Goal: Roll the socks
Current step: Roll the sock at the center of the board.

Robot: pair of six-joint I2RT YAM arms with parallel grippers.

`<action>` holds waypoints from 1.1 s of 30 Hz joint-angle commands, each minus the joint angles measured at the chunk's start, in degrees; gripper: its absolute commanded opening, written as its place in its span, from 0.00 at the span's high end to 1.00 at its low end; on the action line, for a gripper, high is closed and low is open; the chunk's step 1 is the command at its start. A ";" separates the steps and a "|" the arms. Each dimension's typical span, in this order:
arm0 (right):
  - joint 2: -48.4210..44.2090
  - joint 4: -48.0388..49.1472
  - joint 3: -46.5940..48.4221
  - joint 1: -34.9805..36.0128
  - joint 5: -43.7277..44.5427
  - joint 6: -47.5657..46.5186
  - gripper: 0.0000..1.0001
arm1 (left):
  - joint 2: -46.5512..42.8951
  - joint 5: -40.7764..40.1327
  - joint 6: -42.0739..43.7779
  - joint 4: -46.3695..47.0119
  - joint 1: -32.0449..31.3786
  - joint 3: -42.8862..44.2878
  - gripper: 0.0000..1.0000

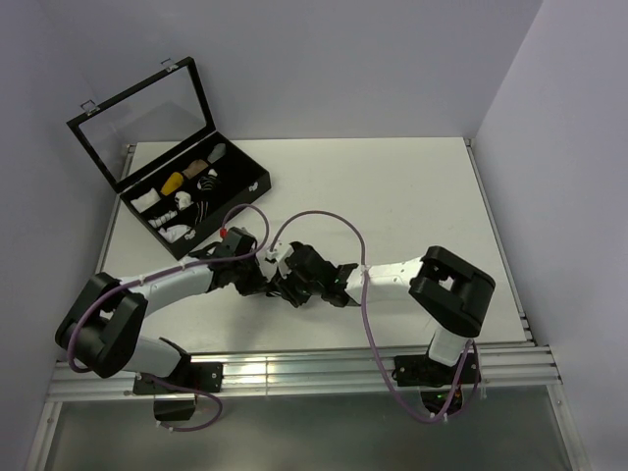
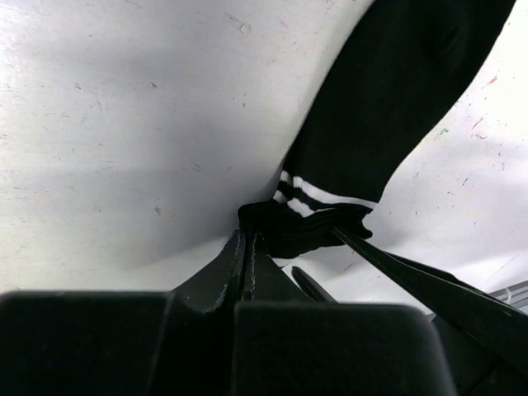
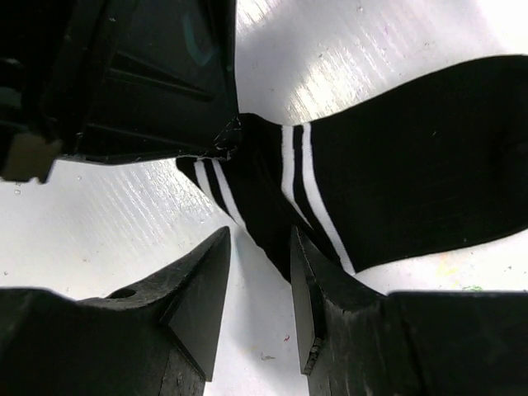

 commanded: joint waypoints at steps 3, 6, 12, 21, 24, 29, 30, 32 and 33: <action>1.93 0.11 2.26 1.09 3.44 -2.19 0.57 | -0.20 2.59 0.37 -1.04 1.17 1.72 1.00; 2.90 -0.50 2.61 1.27 3.53 -2.63 0.57 | -0.64 4.17 0.63 -1.04 2.31 1.37 1.00; 5.27 -2.44 3.66 3.02 7.13 -4.65 0.56 | -0.82 9.35 0.98 -0.07 4.86 1.11 1.00; 7.38 -6.12 4.72 4.43 12.67 -5.53 0.65 | -1.25 12.96 3.53 -1.03 9.35 1.02 1.00; 7.65 -7.18 4.98 4.43 13.20 -5.36 0.81 | -1.69 13.14 4.50 -1.91 10.75 1.19 1.00; 6.95 -11.74 7.52 4.34 10.57 -3.69 1.00 | -1.52 12.70 5.91 -2.18 11.99 1.81 1.00; 6.77 -13.06 8.32 4.34 8.12 -3.34 1.00 | -1.52 12.52 5.99 -2.18 11.99 1.81 1.00; 7.03 -17.53 11.47 3.99 6.18 -0.97 1.00 | -1.87 11.30 6.26 -1.74 11.99 1.81 0.95; 7.12 -18.95 12.53 3.73 3.90 0.26 1.00 | -2.04 10.68 6.26 -1.65 11.99 1.81 0.93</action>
